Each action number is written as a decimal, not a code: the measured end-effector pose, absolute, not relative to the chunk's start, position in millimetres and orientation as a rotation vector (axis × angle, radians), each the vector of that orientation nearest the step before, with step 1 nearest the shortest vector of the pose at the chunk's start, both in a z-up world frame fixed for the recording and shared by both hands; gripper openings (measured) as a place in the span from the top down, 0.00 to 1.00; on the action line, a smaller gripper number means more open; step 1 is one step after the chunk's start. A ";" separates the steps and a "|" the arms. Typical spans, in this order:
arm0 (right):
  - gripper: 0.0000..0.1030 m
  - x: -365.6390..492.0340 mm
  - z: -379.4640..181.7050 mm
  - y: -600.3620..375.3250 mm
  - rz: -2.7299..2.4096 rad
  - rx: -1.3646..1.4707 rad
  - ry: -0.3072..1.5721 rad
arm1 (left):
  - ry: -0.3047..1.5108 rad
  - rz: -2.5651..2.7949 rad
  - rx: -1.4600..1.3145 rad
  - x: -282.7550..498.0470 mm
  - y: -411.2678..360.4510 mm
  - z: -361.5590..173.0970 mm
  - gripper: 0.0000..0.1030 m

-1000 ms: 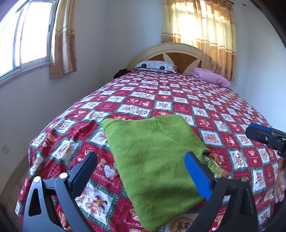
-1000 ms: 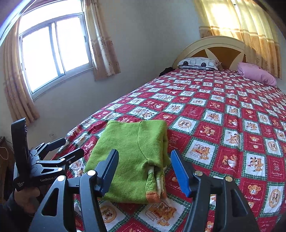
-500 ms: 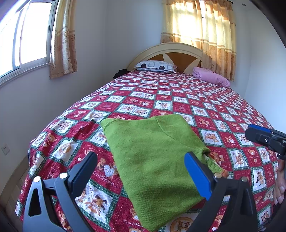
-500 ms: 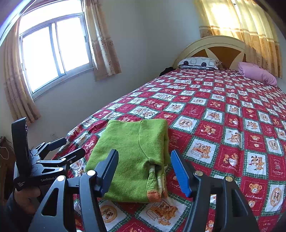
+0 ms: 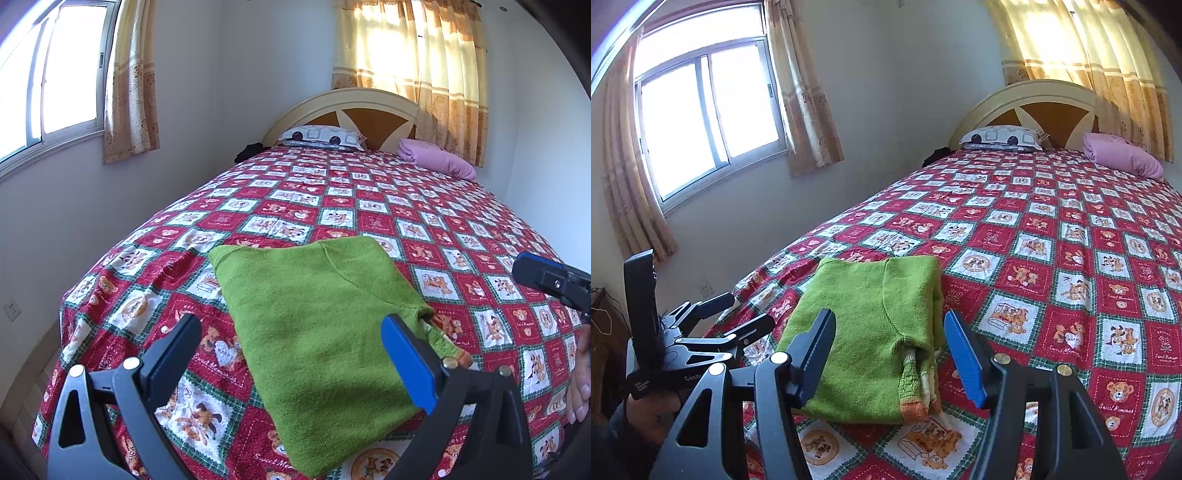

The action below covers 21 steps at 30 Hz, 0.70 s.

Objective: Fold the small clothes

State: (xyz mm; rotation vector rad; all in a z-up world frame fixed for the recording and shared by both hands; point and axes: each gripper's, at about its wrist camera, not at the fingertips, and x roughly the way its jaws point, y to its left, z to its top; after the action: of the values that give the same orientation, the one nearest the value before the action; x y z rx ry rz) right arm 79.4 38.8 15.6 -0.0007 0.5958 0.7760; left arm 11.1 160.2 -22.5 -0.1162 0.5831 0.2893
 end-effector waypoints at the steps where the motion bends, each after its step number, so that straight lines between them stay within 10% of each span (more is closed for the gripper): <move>1: 0.39 79.0 15.8 38.6 0.776 0.000 0.594 | 0.583 0.289 -0.115 11.0 160.1 -22.6 0.02; 21: 0.39 74.2 14.7 44.4 0.795 -0.015 0.596 | 0.606 0.322 -0.108 12.3 164.5 -23.6 0.00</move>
State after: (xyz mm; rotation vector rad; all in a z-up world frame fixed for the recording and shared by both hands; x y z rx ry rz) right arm 74.2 44.4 14.7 -0.0149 0.5960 0.7947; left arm 12.3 164.5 -23.6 -0.1078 0.6057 0.3224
